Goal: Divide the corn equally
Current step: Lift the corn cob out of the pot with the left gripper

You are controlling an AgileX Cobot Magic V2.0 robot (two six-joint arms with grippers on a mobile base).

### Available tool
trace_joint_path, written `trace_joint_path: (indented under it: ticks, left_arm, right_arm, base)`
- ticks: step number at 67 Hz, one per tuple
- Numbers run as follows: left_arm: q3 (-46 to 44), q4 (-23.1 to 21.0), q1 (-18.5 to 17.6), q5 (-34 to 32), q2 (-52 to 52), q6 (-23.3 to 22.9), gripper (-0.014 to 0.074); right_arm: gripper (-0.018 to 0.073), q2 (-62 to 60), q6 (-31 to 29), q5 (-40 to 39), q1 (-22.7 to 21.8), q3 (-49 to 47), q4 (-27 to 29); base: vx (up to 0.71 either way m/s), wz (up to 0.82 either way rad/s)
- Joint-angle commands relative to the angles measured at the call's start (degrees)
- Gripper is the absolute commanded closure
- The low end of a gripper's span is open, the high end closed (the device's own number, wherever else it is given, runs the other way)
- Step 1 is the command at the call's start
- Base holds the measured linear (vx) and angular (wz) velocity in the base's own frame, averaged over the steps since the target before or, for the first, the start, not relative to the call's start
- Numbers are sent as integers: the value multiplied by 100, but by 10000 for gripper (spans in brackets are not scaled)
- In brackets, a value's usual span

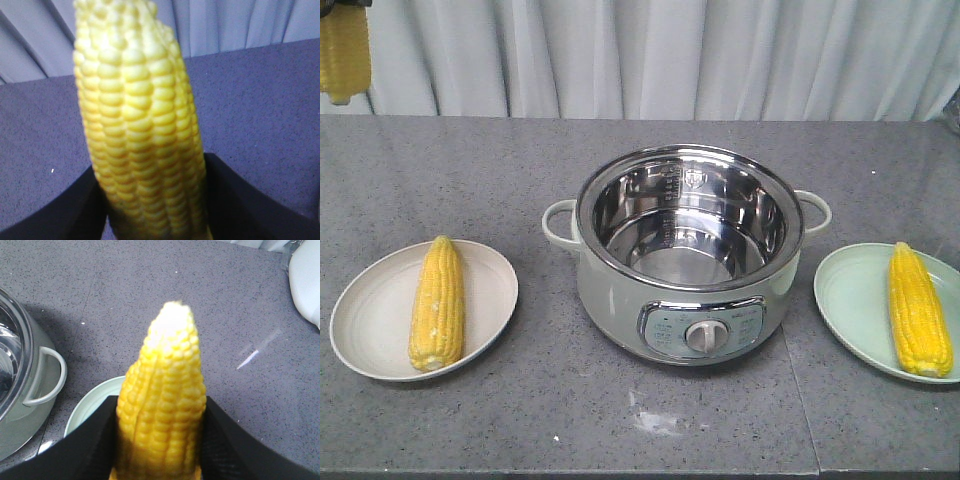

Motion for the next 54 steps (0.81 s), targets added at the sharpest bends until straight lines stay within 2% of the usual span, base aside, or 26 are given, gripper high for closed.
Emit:
trace_joint_path:
  ticks: [1, 54]
  left_arm:
    - [99, -24, 89, -207, -316, -100, 450]
    - [191, -51, 109, -213, -323, -86, 450]
  right_arm:
    - [554, -187, -57, -2, -27, -137, 41]
    - [554, -187, -57, -2, -27, -137, 41]
  base:
    - [0, 0]
    - [0, 0]
